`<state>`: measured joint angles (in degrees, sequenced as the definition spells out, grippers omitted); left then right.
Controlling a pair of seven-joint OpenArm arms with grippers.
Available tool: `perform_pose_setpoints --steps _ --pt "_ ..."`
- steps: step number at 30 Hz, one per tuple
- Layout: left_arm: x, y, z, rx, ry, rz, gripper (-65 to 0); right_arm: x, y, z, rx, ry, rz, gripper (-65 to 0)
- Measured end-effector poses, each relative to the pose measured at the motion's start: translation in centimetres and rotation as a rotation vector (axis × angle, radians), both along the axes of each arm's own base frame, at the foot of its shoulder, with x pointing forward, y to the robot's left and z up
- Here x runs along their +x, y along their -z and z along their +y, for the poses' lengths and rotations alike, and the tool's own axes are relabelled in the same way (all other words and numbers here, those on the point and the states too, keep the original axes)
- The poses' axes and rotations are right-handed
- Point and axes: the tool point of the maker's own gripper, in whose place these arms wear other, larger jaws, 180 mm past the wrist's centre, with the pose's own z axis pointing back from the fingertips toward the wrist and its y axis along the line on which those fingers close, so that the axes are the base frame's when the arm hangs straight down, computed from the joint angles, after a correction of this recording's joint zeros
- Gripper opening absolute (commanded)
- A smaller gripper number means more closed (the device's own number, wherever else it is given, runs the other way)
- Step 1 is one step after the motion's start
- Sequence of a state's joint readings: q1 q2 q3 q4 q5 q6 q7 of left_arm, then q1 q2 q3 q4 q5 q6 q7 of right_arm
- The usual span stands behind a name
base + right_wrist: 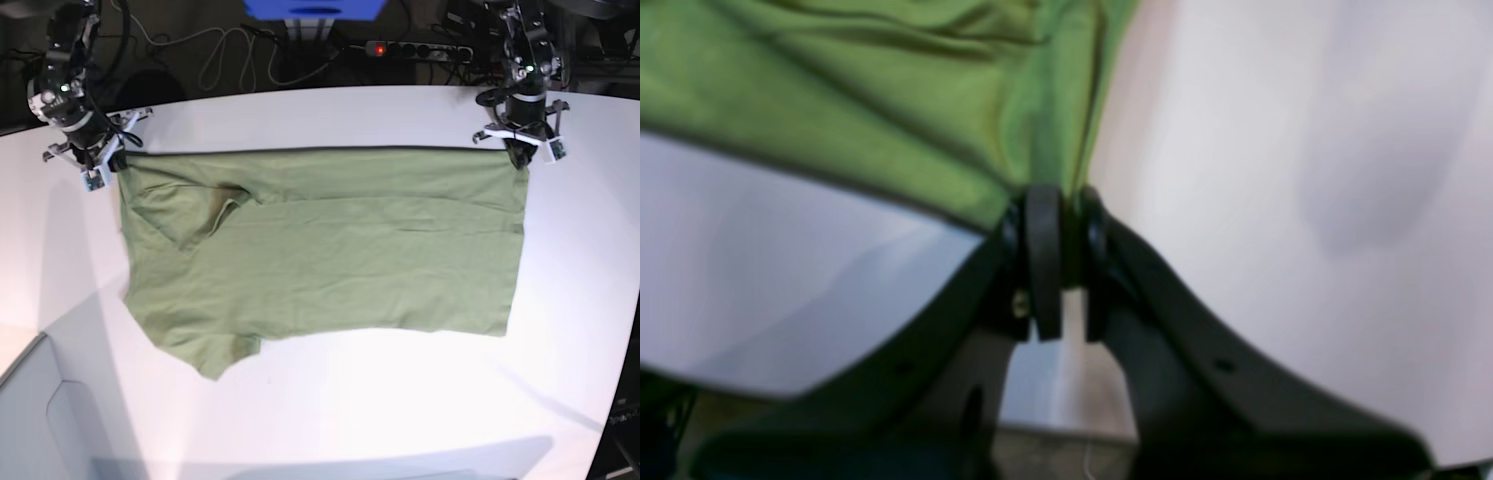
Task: Fold the T-shirt properly
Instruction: 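Drag the shirt toward the robot base with both grippers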
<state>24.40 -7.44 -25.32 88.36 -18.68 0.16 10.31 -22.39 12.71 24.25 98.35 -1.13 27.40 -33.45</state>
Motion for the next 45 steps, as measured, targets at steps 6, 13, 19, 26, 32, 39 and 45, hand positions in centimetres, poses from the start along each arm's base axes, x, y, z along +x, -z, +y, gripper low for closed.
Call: perform_pose_setpoints --steps 6,13,19,26,32,39,45 --pt "-2.2 -1.1 -1.1 0.008 0.023 0.017 -65.0 -2.0 -0.6 0.5 -0.016 -0.027 0.015 -64.9" --pt "-4.4 -1.5 -1.8 0.019 0.053 0.054 -65.0 -3.6 -0.8 -2.1 -0.053 0.042 0.036 -64.9" --pt "-6.2 -1.0 -1.7 0.019 0.052 0.097 -65.0 -4.9 -0.5 -2.5 -0.057 0.052 0.061 -64.9" --pt "-8.2 -0.3 -2.4 -0.004 0.028 0.135 -65.0 -4.8 -0.5 -2.5 -0.054 0.052 0.06 -64.9" --pt "-8.1 -0.3 -2.4 -0.004 0.032 0.136 -65.0 -4.9 -0.4 -2.5 -0.055 0.052 0.066 -64.8" --pt "-9.1 -0.2 -2.3 -0.001 0.032 0.159 -50.2 -6.1 0.0 -2.5 -0.056 0.052 0.095 -56.1" --pt "-8.8 -1.2 -2.2 0.015 0.032 0.138 -37.9 -6.6 -0.6 -3.1 -0.075 0.076 0.087 -26.7"
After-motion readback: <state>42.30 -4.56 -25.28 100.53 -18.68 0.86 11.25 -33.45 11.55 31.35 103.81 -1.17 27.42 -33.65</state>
